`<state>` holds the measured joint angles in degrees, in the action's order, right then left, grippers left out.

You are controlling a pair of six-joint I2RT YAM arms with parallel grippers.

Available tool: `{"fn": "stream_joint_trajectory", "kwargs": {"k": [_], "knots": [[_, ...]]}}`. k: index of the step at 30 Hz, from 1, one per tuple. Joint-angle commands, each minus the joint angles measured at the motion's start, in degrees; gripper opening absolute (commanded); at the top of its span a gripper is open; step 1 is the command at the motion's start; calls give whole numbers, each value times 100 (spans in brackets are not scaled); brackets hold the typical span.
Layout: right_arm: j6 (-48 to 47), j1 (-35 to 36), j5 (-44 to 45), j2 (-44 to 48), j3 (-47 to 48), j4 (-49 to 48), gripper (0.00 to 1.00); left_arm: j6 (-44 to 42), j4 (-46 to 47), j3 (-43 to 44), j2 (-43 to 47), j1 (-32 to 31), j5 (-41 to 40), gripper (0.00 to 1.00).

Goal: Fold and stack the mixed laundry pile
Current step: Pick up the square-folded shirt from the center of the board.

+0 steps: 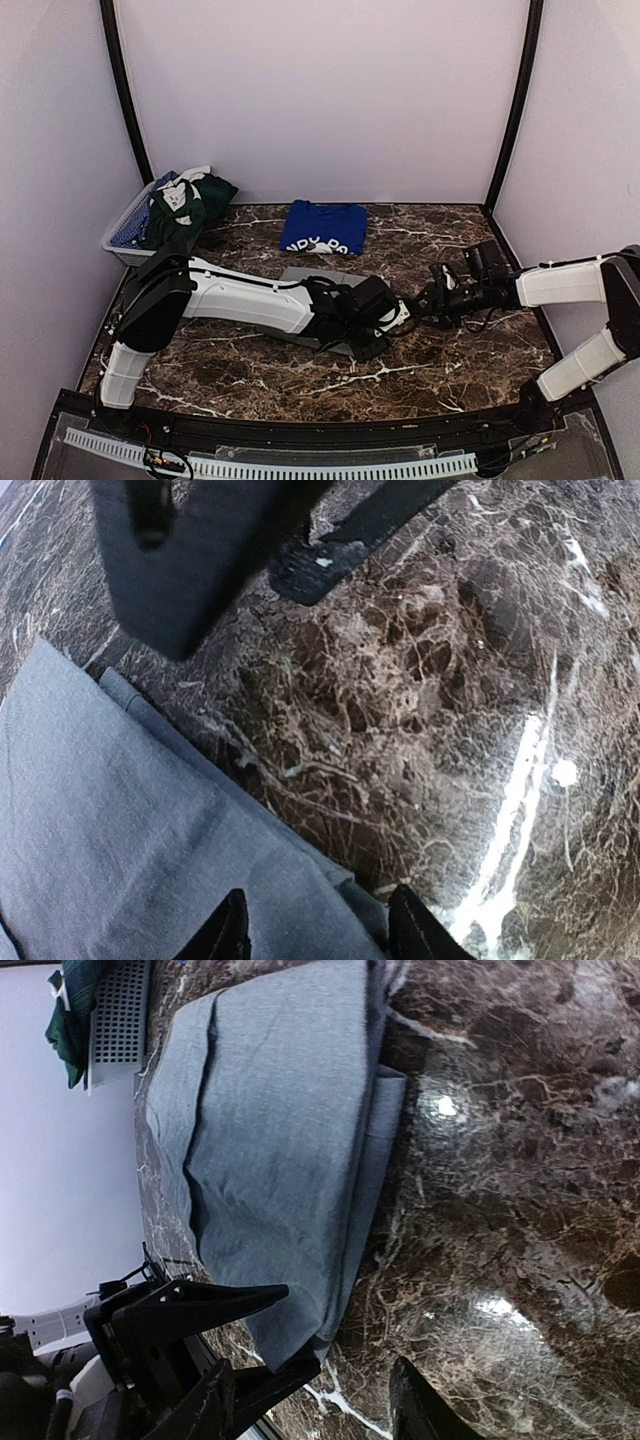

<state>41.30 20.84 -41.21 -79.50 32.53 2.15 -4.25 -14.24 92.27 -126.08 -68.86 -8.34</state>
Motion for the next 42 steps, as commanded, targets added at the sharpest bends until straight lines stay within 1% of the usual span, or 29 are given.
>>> {"fn": "stream_joint_trajectory", "kwargs": {"k": [1,3,4,7,10,11,14,16,17,20,23,25,27,35,38,42], "knots": [[42,-36,276,-297,19,-294,47,326,-396,341,-214,-13,-336,46],[72,-37,262,-419,41,-393,45,387,-474,381,-260,-13,-323,48],[93,-37,230,-470,50,-425,44,479,-518,389,-264,-13,-307,51],[90,-38,188,-509,54,-454,44,603,-708,356,-131,-33,-137,55],[85,-43,197,-468,23,-452,44,471,-664,236,4,-48,133,53],[88,-37,186,-465,17,-452,44,463,-794,286,-17,-53,228,49],[86,-36,149,-409,-7,-428,44,349,-1170,344,-8,-92,263,47],[77,-39,98,-344,-26,-426,44,372,-1342,178,158,-100,267,51],[74,-37,71,-320,-28,-426,45,348,-1324,90,244,-101,296,56],[56,-36,31,-293,-21,-416,45,154,-1154,-374,762,-101,554,62],[62,-36,-46,-298,-24,-436,45,-179,-851,-644,1116,-101,757,66],[104,-41,-70,-266,-46,-452,45,-382,-652,-837,1330,-101,1062,67],[156,-36,-59,-188,-79,-433,46,-691,-455,-1108,1508,-101,1303,67],[365,-36,-86,66,-309,-469,46,-1951,272,-1896,1661,-93,1180,62],[399,-36,-114,35,-390,-557,46,-2246,605,-1942,1573,-69,1150,62],[507,-28,-221,-44,-548,-776,45,-2528,821,-1960,1338,-66,1014,61]]}}
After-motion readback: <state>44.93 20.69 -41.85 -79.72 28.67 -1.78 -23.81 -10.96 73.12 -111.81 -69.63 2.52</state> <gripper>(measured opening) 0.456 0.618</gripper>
